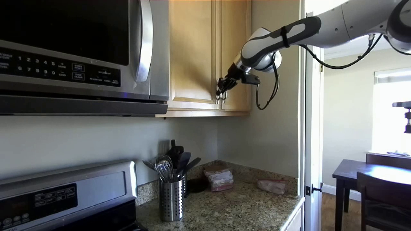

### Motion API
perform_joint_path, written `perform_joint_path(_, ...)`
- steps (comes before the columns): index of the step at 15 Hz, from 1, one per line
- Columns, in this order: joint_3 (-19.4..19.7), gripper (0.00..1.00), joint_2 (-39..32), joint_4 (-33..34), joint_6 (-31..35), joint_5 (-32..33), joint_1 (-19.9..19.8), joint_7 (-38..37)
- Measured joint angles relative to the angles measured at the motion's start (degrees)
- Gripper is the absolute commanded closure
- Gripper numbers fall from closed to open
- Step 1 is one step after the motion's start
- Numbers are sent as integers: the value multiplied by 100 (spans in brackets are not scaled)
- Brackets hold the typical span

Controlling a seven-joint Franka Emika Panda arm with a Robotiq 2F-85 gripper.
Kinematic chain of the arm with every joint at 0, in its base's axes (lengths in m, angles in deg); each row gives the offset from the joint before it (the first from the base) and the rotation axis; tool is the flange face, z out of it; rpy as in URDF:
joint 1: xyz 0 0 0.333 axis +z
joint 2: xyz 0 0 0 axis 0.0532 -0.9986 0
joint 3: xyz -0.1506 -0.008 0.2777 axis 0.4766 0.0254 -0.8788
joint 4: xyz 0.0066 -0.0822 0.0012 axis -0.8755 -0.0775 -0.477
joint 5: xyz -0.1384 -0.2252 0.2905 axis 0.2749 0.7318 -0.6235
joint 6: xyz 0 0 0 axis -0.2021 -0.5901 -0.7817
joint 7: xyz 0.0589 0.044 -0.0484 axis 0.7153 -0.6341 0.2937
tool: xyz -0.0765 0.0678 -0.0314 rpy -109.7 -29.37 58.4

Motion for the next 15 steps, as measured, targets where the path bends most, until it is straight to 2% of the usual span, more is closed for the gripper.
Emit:
perform_joint_path(5,-12,90,179,-215,18,-100,1,120)
perform_joint_path(8,-32,90,541,-616,16,-1,5,72)
perform_joint_path(11,-109,90,1019,-1127,0,573,7,-589)
perform_joint_path(15,-362,90,1568,-1641,-173,1748,-62,-2146)
